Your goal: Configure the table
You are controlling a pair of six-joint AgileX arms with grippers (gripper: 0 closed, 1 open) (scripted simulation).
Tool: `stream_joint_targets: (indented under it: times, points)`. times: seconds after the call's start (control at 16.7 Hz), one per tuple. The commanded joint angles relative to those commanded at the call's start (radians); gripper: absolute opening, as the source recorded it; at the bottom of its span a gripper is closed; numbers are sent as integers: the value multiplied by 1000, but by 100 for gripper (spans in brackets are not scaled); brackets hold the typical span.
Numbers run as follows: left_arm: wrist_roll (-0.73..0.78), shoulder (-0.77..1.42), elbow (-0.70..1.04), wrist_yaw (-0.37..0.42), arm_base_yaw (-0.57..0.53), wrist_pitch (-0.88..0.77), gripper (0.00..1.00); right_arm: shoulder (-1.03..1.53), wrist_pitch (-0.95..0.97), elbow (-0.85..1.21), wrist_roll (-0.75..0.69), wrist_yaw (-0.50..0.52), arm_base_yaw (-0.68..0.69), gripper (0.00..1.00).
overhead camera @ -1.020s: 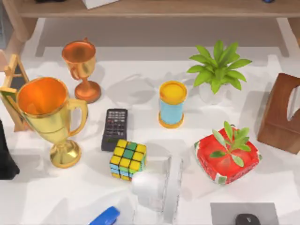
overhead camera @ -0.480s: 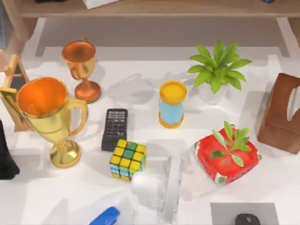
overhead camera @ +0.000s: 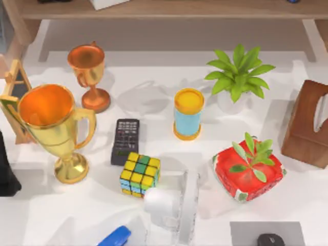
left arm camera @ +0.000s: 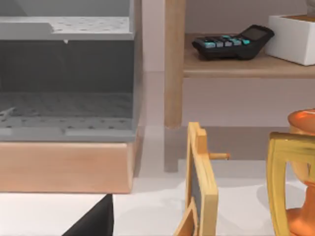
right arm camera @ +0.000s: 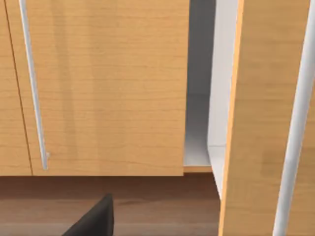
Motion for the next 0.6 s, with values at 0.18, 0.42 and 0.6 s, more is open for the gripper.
stream_joint_targets:
  times: [0.18, 0.42, 0.6]
  points:
    - [0, 0, 0, 0, 0, 0, 100, 18, -28, 43, 0, 33, 31, 100]
    - [0, 0, 0, 0, 0, 0, 100, 29, -47, 73, 0, 56, 53, 100]
    - [0, 0, 0, 0, 0, 0, 100, 29, -47, 73, 0, 56, 53, 92]
